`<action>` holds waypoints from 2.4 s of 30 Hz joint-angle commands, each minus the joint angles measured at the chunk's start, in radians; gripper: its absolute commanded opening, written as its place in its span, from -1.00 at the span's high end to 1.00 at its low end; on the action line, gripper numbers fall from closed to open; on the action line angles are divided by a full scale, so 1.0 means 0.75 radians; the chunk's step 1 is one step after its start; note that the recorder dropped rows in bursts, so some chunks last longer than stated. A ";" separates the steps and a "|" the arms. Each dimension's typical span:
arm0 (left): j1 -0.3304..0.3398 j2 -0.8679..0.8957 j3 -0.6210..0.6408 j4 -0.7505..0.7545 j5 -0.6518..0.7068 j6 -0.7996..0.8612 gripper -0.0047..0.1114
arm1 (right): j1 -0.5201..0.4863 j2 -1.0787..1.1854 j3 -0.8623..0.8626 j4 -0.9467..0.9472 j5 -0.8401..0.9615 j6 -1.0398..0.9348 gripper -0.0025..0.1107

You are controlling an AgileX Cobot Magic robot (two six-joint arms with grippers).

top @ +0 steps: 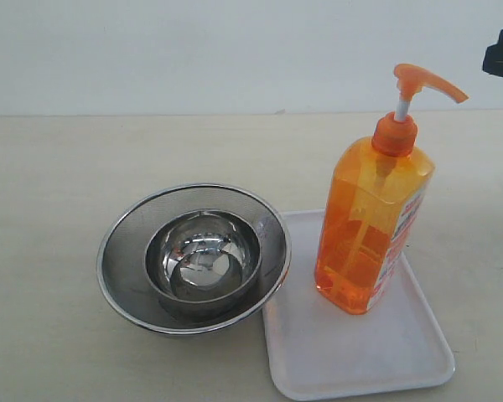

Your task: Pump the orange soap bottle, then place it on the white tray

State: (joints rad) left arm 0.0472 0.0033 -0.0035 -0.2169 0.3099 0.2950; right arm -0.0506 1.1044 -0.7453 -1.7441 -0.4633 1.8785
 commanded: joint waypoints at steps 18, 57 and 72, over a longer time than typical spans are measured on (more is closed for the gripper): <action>0.004 -0.004 0.005 0.298 -0.028 -0.038 0.84 | 0.002 -0.007 0.001 0.000 -0.004 0.001 0.96; 0.004 -0.004 0.005 0.230 -0.028 -0.038 0.84 | 0.002 -0.475 0.005 0.000 -0.236 0.121 0.96; 0.004 -0.004 0.005 0.230 -0.028 -0.038 0.84 | 0.002 -1.040 0.490 0.000 -0.234 0.193 0.96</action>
State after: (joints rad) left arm 0.0472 0.0033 -0.0035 -0.0337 0.3037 0.2750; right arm -0.0506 0.3693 -0.4565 -1.7468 -0.6374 2.0189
